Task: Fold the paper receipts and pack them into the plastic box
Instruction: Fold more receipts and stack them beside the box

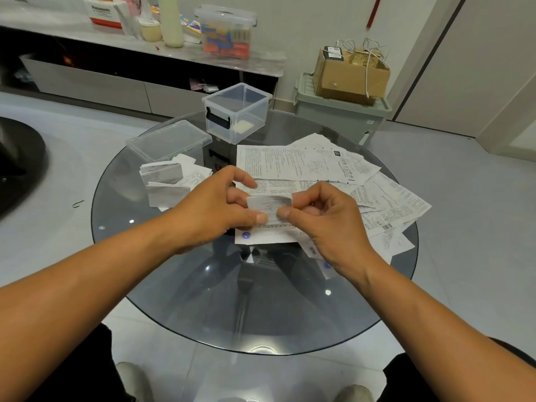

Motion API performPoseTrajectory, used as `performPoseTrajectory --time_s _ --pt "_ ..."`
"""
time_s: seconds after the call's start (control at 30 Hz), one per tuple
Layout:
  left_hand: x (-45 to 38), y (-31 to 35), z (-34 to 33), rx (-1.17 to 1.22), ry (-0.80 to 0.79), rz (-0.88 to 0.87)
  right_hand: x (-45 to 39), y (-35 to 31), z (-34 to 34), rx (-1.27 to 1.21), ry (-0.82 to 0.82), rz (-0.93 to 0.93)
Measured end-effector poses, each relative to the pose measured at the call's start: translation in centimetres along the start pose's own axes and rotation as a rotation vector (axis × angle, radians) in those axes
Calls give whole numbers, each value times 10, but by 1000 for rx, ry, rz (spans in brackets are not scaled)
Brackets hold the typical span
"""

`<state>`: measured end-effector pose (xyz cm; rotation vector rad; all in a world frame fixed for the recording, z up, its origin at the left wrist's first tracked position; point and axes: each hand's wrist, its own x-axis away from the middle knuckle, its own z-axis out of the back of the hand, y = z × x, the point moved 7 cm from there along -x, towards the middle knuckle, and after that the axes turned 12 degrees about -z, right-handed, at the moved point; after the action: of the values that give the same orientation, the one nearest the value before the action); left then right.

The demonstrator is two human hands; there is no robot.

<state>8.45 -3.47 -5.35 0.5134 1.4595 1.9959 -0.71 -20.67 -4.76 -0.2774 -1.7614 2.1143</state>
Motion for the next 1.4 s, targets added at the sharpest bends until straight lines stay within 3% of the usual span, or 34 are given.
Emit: performPoseTrajectory --time_s 0.17,0.3,0.43,0.57,0.77,0.87,1.03,1.27,1.4 --pt "7 10 -13 9 -30 -38 3 0 -11 -13 -98 -34" --pt "9 11 -18 -73 -32 -31 1 5 -10 74 -40 -84" --pt "10 15 -1 -294 -2 -49 2 0 -15 148 -77 -57" --pt "15 29 56 -579 182 -133 -2 1 -12 76 -74 -61" --pt "25 -5 120 -897 50 136 -4 11 -26 37 -150 -91" --pt "26 -12 124 -900 73 141 -2 10 -37 108 -207 -57" --pt "29 -18 118 -697 68 157 -3 -7 -66 167 -286 -25" --pt "34 -13 120 -649 33 161 -43 -32 -140 308 -305 -2" --pt "38 -2 129 -675 144 81 -55 -24 -162 321 -275 -15"
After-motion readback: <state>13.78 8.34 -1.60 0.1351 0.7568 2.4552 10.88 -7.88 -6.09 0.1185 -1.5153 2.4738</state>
